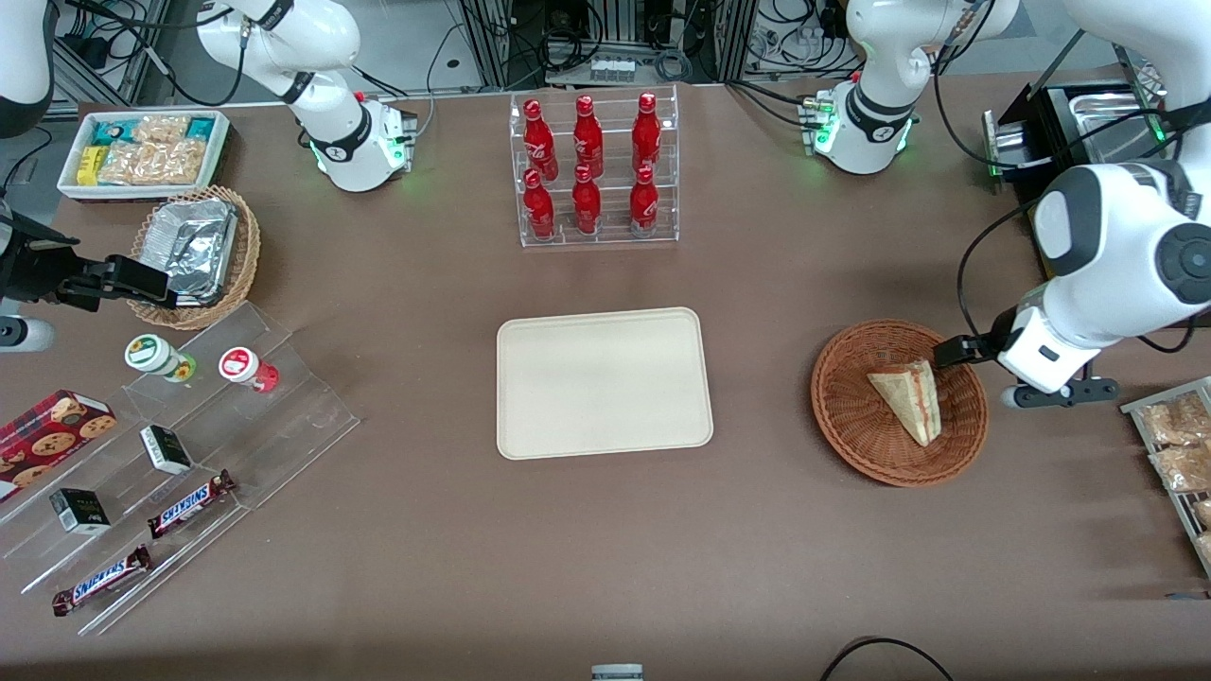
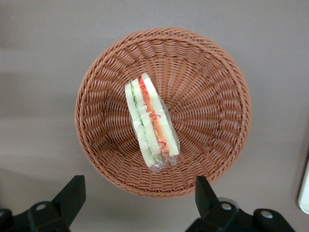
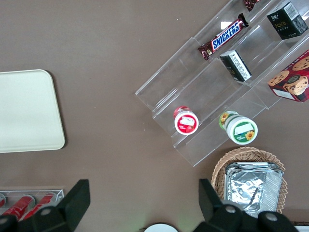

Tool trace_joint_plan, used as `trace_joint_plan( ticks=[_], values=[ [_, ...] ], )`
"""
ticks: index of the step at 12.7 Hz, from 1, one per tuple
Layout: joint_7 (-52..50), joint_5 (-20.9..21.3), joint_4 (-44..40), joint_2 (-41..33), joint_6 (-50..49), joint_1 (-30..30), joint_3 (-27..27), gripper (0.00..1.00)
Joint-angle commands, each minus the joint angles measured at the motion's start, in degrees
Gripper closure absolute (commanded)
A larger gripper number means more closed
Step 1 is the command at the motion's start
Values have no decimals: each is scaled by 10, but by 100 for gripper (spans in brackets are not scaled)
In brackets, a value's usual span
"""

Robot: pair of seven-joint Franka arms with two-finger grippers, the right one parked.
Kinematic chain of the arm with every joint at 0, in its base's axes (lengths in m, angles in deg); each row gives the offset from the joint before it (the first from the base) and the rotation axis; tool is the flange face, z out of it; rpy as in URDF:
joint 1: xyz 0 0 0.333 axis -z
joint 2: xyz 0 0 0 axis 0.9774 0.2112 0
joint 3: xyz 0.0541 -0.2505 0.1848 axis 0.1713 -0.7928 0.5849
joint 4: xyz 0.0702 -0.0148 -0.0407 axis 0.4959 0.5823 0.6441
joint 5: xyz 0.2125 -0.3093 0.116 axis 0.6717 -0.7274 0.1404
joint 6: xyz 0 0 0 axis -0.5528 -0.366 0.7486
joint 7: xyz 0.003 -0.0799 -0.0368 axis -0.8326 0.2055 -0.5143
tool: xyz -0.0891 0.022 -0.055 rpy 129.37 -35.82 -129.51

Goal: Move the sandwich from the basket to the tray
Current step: 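Lower the open left gripper and close it on the sandwich's edge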

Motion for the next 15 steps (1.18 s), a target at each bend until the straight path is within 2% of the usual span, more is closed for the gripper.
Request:
trace_joint_plan(
  ticks=[1,8,15],
  values=[
    [-22,-4,74,-31,62,0,1,0],
    [-237,-13,86,3,126,8,-1,0],
    [-252,-12,84,51,183,29,-4,0]
  ],
)
